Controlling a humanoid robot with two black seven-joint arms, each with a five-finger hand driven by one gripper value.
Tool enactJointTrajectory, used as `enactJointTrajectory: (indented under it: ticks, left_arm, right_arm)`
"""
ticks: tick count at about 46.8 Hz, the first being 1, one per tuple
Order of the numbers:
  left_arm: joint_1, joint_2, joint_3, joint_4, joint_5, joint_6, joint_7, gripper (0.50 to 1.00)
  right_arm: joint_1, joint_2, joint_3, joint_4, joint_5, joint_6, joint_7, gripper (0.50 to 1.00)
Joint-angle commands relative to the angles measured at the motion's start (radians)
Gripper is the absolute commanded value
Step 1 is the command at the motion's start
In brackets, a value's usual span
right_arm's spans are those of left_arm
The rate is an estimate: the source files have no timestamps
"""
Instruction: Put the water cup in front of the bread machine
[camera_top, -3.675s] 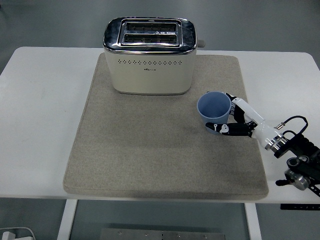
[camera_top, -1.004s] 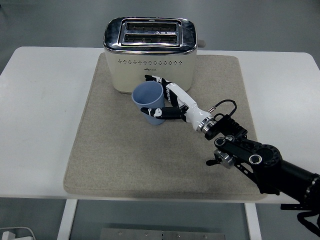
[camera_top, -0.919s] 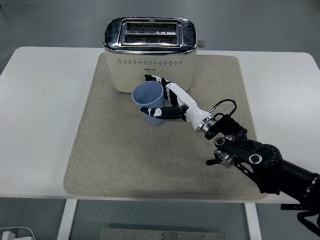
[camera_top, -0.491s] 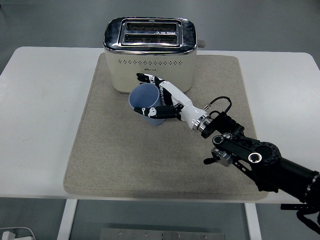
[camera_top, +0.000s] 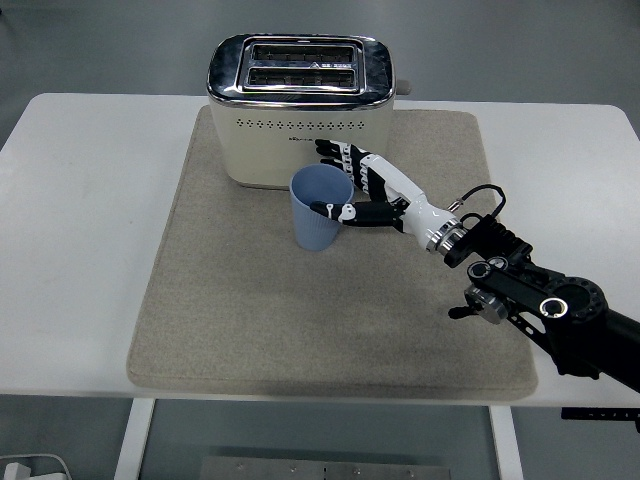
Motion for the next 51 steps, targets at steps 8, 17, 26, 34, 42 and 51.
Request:
enactJointTrajectory:
  ticks: [8,17,26,34,42,51]
  left_arm:
    - [0.001,0.000,0.000,0.000,0.000,0.000,0.000,1.000]
    - [0.001,0.000,0.000,0.000,0.000,0.000,0.000,1.000]
    - [0.001,0.000,0.000,0.000,0.000,0.000,0.000,1.000]
    - [0.001,0.000,0.000,0.000,0.000,0.000,0.000,1.000]
    - [-0.001,0.000,0.000,0.000,0.000,0.000,0.000,1.000]
    - [0.001,0.000,0.000,0.000,0.000,0.000,0.000,1.000]
  right_arm:
    - [0.001,-0.103,0.002,0.071,0.002,0.017,0.002,0.911]
    - [0.001,-0.131,0.002,0.105,0.057,0.016,0.000,0.911]
    - [-0.002,-0.097,-0.003,0.120,0.060,0.004,0.000,0.911]
    - [-0.001,-0.048,-0.004,0.131,0.060,-0.024,-0.018,0.911]
    - [0.013,-0.051,-0.001,0.145,0.061,-0.027,-0.043,0.911]
    - [0.056,-0.087,-0.001,0.160,0.095,-0.032,-0.044,0.911]
